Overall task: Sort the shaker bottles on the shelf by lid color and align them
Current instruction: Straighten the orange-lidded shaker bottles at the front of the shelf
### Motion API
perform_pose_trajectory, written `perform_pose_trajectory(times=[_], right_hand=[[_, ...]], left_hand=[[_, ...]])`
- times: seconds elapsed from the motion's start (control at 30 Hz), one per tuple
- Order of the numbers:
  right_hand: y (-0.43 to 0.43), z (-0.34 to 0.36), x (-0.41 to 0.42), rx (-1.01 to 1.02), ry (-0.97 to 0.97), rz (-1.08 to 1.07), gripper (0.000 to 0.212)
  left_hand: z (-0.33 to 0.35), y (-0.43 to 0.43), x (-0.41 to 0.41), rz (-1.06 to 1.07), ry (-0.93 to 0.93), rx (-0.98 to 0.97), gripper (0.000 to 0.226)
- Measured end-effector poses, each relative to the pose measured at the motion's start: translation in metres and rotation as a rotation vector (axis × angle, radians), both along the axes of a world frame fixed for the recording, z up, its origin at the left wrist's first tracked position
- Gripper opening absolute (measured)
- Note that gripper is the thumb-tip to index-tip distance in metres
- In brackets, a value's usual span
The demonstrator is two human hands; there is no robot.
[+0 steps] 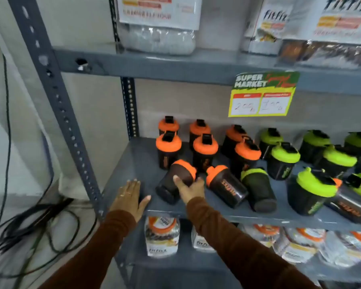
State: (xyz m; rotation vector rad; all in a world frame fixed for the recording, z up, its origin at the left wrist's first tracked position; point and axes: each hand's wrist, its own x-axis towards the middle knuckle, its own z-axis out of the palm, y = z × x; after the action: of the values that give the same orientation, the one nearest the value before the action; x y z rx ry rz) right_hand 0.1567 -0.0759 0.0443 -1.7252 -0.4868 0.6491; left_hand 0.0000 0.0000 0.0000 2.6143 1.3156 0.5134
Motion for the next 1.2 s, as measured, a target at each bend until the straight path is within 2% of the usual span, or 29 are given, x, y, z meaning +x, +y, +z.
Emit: perform_pose_trajectory(times=[0.07, 0.13, 0.2, 0.27, 0.33, 0.37, 0.4, 0.47, 0.53, 0.63, 0.7, 0.83, 0.93, 1.03, 1.07, 1.13, 1.2], right_hand=[[0.012, 0.008, 0.006, -0.098, 0.133, -0.076, 0.095], [0.031, 0.01, 0.017, -0.152, 0.214, -0.053, 0.095], [0.046, 0.019, 0.017, -0.188, 0.162, 0.03, 0.078], [0.055, 0.027, 0.014, -0.134, 0.13, -0.004, 0.058], [0.063, 0.022, 0.012, -0.1, 0.135, 0.049, 0.048], [0.062, 0.013, 0.008, -0.083, 0.143, 0.074, 0.056], [0.054, 0.008, 0.002, -0.064, 0.134, 0.054, 0.072], [0.036, 0.0, -0.011, 0.012, 0.202, -0.193, 0.102], [0.026, -0.001, -0.02, 0.158, 0.104, -0.24, 0.098], [0.023, 0.004, -0.028, 0.234, -0.053, -0.203, 0.094], [0.022, -0.002, -0.031, 0.252, -0.134, -0.153, 0.099], [0.016, -0.011, -0.034, 0.212, -0.198, -0.017, 0.1], [0.008, -0.017, -0.029, 0.128, -0.276, 0.074, 0.107], [-0.011, -0.011, -0.016, -0.022, -0.464, 0.196, 0.113], [-0.018, -0.007, -0.01, -0.046, -0.558, 0.191, 0.112], [-0.028, 0.002, 0.004, -0.125, -0.812, 0.121, 0.103], [-0.031, 0.006, 0.022, -0.297, -1.04, -0.001, 0.096]], left_hand=[[-0.013, 0.002, -0.005, 0.027, 0.079, -0.095, 0.125], [-0.021, 0.002, -0.007, 0.049, 0.097, -0.072, 0.129], [-0.024, 0.006, -0.007, 0.037, 0.179, -0.047, 0.135], [-0.019, 0.01, -0.008, 0.019, 0.236, -0.066, 0.141], [-0.019, 0.011, -0.009, 0.021, 0.289, -0.065, 0.143], [-0.018, 0.01, -0.009, 0.025, 0.297, -0.066, 0.143], [-0.016, 0.009, -0.009, 0.019, 0.297, -0.066, 0.14], [-0.014, 0.007, -0.009, 0.013, 0.293, -0.059, 0.123], [-0.013, 0.006, -0.008, 0.008, 0.308, -0.073, 0.104], [-0.011, 0.005, -0.007, 0.01, 0.33, -0.081, 0.095], [-0.011, 0.005, -0.008, 0.012, 0.333, -0.086, 0.095], [-0.011, 0.006, -0.008, 0.02, 0.333, -0.083, 0.111], [-0.01, 0.005, -0.008, 0.009, 0.322, -0.084, 0.094], [-0.008, 0.003, -0.008, 0.02, 0.359, -0.076, 0.112], [-0.007, 0.003, -0.008, 0.022, 0.363, -0.079, 0.112], [-0.008, 0.002, -0.008, 0.021, 0.352, -0.086, 0.095], [-0.006, 0.001, -0.007, 0.011, 0.342, -0.086, 0.088]])
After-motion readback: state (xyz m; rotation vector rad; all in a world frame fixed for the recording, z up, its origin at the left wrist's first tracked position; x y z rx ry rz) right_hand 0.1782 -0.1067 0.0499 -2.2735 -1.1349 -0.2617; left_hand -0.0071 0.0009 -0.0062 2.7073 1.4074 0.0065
